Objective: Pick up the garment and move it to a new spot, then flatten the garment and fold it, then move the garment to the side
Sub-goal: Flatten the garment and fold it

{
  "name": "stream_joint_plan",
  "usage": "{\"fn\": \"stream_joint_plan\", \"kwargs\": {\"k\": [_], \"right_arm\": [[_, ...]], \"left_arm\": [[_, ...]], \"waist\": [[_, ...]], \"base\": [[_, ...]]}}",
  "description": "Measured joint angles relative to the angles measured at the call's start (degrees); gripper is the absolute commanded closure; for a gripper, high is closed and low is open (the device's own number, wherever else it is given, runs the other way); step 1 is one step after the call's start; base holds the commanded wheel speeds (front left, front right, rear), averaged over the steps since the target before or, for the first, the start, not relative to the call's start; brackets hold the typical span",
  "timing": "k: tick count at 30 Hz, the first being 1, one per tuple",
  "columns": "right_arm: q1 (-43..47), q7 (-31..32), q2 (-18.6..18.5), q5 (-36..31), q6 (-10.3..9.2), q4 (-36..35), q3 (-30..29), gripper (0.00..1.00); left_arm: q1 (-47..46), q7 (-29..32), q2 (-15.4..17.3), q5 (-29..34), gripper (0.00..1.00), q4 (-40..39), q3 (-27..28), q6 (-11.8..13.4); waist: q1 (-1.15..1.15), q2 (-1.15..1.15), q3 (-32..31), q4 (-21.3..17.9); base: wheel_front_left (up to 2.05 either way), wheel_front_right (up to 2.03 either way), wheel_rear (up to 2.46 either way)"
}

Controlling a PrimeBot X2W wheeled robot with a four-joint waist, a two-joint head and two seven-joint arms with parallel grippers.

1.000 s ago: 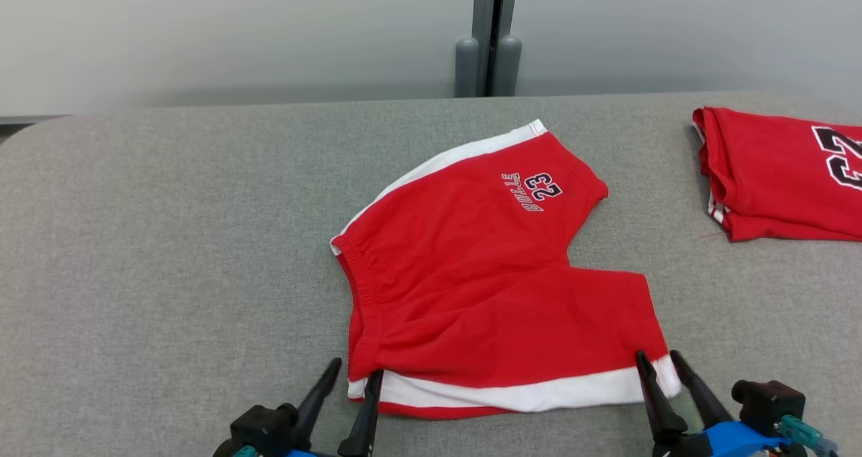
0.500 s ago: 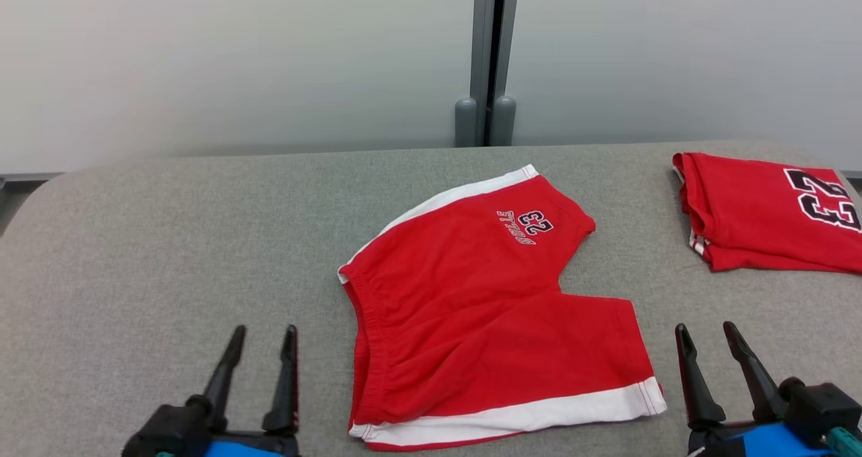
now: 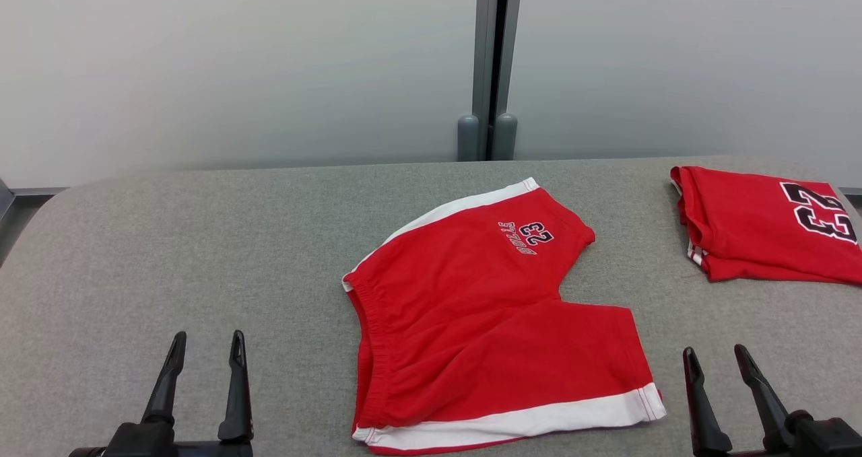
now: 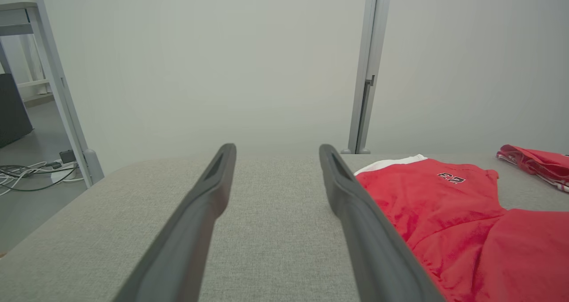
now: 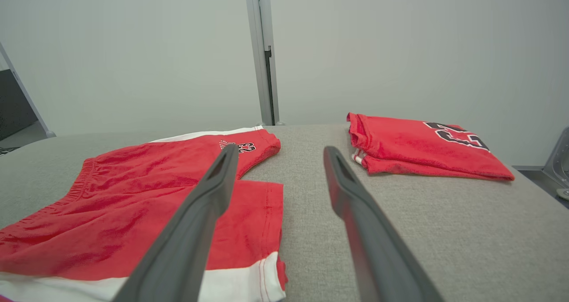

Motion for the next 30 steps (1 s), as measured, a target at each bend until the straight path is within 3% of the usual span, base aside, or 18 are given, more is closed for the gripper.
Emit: {"fn": "stream_joint_plan", "kwargs": {"k": [30], "right_arm": [[1.40,0.02,0.30,-2.25,0.00,5.28,0.75,0.00]], "left_arm": [[0.14,0.00,-1.87,3.54,0.00,3.28,3.52,-2.55]], "waist": [[0.00,0.00,0.33,0.72]], "base": [[0.00,0.00,0.00]]}}
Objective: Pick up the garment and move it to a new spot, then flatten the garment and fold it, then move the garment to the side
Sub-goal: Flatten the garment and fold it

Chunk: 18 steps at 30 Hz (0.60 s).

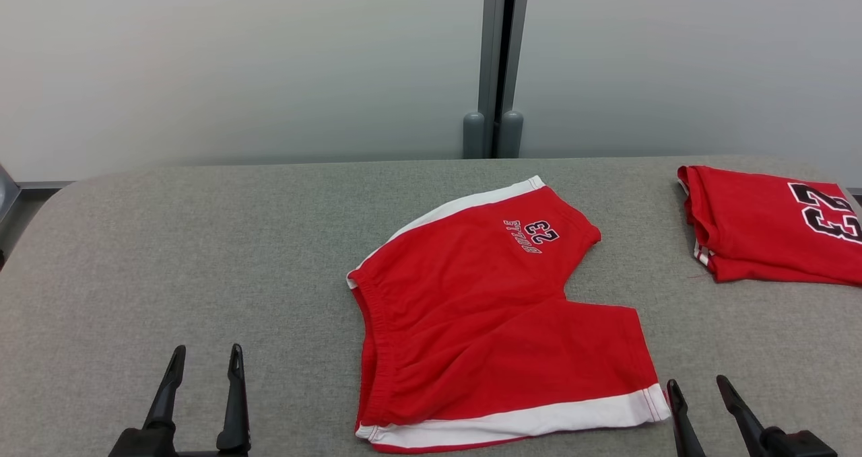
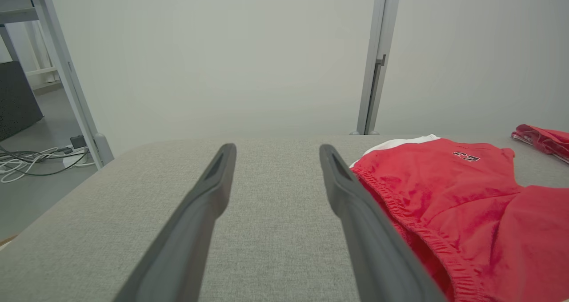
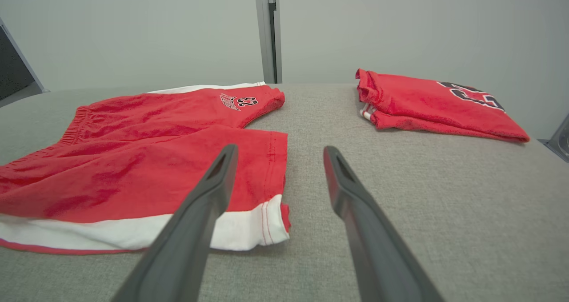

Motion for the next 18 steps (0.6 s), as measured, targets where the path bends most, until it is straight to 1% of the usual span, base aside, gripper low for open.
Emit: {"fn": "stream_joint_plan", "kwargs": {"k": [5,11,13,18], "right_arm": [[-3.20,2.96,-3.10,0.58,0.00,2.23,2.10,0.00],[-7.27,7.83,-6.94,3.05,0.00,5.35,4.92,0.00],[-7.95,9.68,-7.70,3.75,0.01,6.76,5.92,0.00],[-9.09,11.94,-9.36,6.34,0.01,10.53,8.58,0.00]], "left_arm": [[-0.08,0.00,-0.55,0.41,0.00,0.15,-0.44,-0.19],[-0.55,0.00,-1.01,0.40,0.00,0.78,-1.33,-0.41],[-0.79,0.00,-1.04,0.38,0.00,0.97,-1.51,-0.48],[-0.97,0.00,-1.25,0.32,0.00,1.22,-1.76,-0.76]], "waist": [[0.00,0.00,0.21,0.24],[0.00,0.00,0.54,1.30],[0.00,0.00,0.67,1.75],[0.00,0.00,1.29,2.82]], "base": [[0.00,0.00,0.00],[0.00,0.00,0.00],[0.00,0.00,0.00],[0.00,0.00,0.00]]}}
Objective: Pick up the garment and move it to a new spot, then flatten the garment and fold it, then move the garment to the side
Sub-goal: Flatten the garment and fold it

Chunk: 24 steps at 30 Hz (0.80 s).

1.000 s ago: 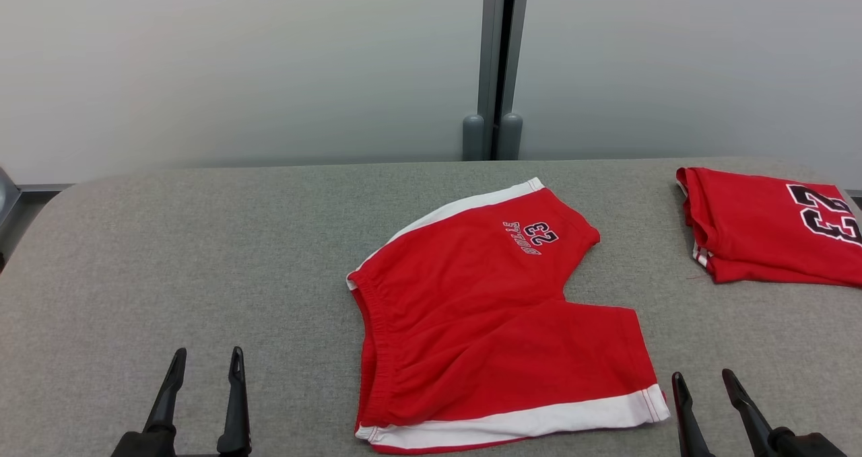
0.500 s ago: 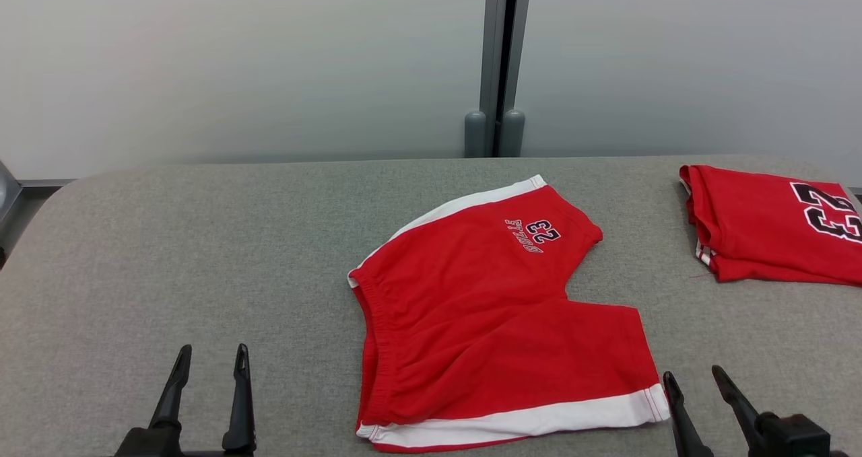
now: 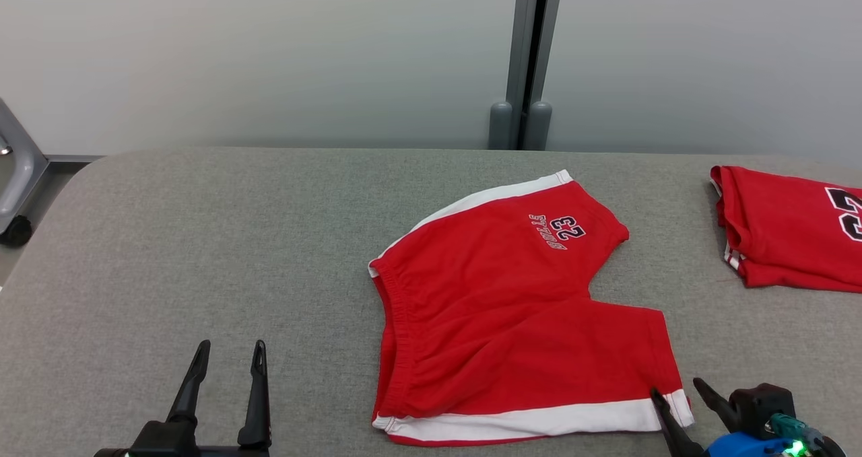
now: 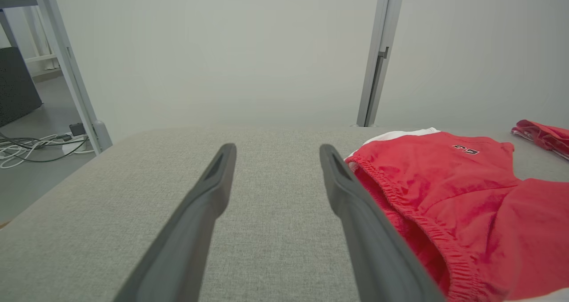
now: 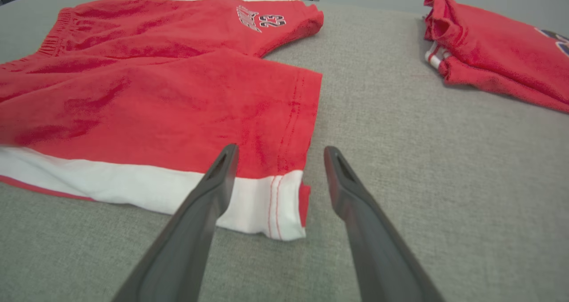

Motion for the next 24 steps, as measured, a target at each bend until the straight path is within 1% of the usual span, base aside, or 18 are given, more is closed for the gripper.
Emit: {"fn": "stream_joint_plan", "kwargs": {"k": [4,8,14,20,24], "right_arm": [[-0.97,1.45,-0.53,1.88,-0.01,2.99,1.71,0.00],[-1.77,1.49,-0.98,3.69,0.00,4.55,3.14,0.00],[-3.62,1.49,-2.37,5.03,0.00,5.39,7.03,0.00],[-5.49,2.02,-4.70,6.08,0.00,5.88,11.17,0.00],[-6.42,2.87,-6.01,6.73,-0.01,5.82,12.71,0.00]], "left_arm": [[-0.31,0.00,-0.13,-0.12,0.00,0.19,-0.11,-0.12],[-0.48,0.00,-0.25,-0.12,0.00,0.27,-0.24,-0.14],[-0.88,0.00,-0.36,-0.10,0.00,0.71,-0.62,-0.15],[-1.03,0.00,-0.44,0.07,0.00,1.02,-1.52,-0.18],[-1.05,0.00,-0.44,0.07,0.00,1.18,-1.67,-0.19]], "waist": [[0.00,0.01,0.73,0.62],[0.00,0.01,1.33,0.93],[0.00,0.01,1.71,0.89],[0.00,0.01,1.72,0.60],[0.00,0.01,1.66,0.43]], "base": [[0.00,0.00,0.00],[0.00,0.00,0.00],[0.00,0.00,0.00],[0.00,0.00,0.00],[0.00,0.00,0.00]]}}
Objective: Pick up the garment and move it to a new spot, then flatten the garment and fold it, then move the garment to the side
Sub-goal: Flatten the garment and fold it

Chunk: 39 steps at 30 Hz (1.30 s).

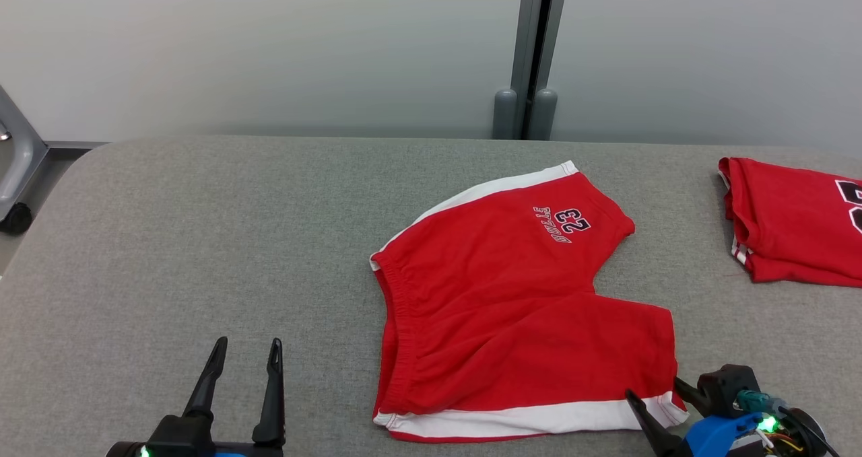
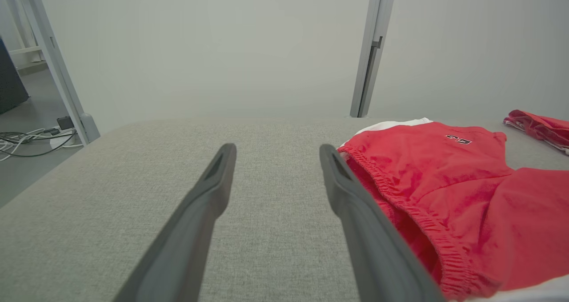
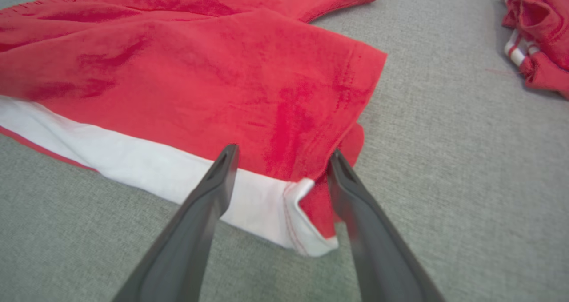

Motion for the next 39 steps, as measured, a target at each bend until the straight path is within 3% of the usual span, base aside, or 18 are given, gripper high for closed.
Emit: {"fn": "stream_joint_plan", "kwargs": {"k": [14,26,39], "right_arm": [[-0.94,3.45,-4.04,3.32,0.01,-2.92,7.20,0.00],[-1.21,8.99,-6.43,4.64,0.01,-4.87,9.61,0.00],[-0.32,9.95,-6.59,7.50,0.01,-4.42,10.56,0.00]], "left_arm": [[-0.02,0.00,-0.03,-0.02,0.00,0.56,-0.66,-0.08],[-0.06,0.00,-0.08,-0.18,0.00,0.86,-0.80,-0.30],[-0.47,0.00,-0.20,-0.59,0.00,1.64,-1.80,-0.30]], "waist": [[0.00,-0.01,-0.39,-0.24],[0.00,-0.01,0.10,-0.87],[0.00,-0.01,0.43,-1.21]], "base": [[0.00,0.00,0.00],[0.00,0.00,0.00],[0.00,0.00,0.00]]}}
